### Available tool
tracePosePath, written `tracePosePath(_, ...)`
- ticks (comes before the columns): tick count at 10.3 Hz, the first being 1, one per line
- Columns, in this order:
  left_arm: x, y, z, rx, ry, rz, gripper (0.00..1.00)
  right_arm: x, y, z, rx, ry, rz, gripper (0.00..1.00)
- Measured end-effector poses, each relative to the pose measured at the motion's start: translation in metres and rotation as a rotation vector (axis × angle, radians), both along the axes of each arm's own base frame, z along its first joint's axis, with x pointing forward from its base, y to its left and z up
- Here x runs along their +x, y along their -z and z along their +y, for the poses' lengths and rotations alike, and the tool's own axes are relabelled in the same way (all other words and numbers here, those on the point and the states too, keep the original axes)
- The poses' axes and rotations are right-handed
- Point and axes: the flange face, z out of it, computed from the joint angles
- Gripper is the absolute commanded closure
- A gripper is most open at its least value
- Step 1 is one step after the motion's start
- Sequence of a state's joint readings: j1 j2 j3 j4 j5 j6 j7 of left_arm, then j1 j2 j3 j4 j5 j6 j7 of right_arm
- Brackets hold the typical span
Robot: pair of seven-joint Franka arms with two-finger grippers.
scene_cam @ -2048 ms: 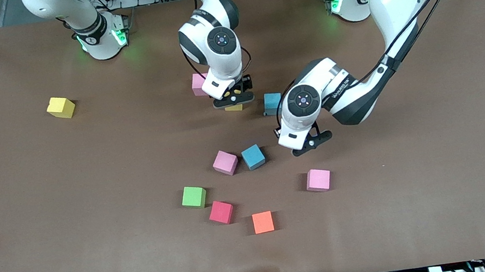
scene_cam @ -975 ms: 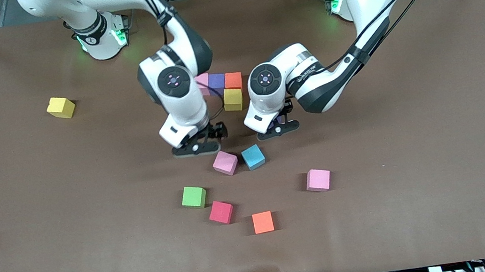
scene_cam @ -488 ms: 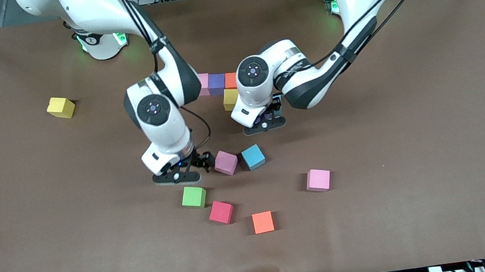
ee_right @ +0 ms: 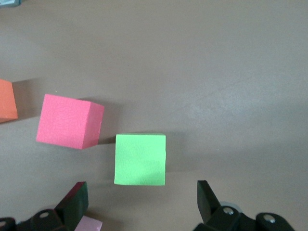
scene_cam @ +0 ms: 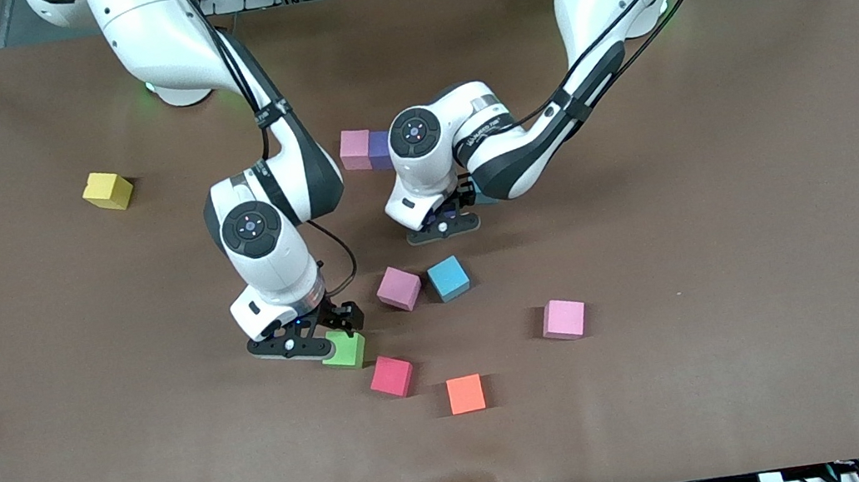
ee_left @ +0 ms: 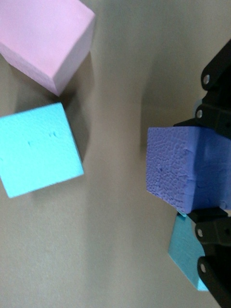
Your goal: Form number 2 with 11 blocks
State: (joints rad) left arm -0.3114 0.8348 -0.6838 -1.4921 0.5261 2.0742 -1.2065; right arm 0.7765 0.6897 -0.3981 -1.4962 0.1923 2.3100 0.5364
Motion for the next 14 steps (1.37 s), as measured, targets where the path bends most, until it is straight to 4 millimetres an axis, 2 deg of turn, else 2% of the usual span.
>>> tracePosePath(2,0.004,0.006,-0.002,-0.009,-0.002,-0.018,1.00,0.010,0.005,-0.003,0.003,0.006,-0.017,0.00)
tracePosePath(5,-0.009,0.014,-0.015,-0.006,0.041,-0.031,1.00,0.021,0.038,-0.008,0.027,-0.007,-0.041,0.00)
tracePosePath(9,-0.021,0.020,-0.026,-0.006,0.117,-0.022,1.00,0.026,0.037,-0.009,0.048,0.004,-0.026,0.00)
tracePosePath(12,-0.028,0.030,-0.030,-0.008,0.137,-0.011,1.00,0.031,0.028,-0.005,0.038,0.004,0.053,0.00)
tracePosePath(14,-0.032,0.035,-0.035,-0.016,0.144,-0.009,1.00,0.034,0.035,-0.004,0.033,0.005,0.068,0.00)
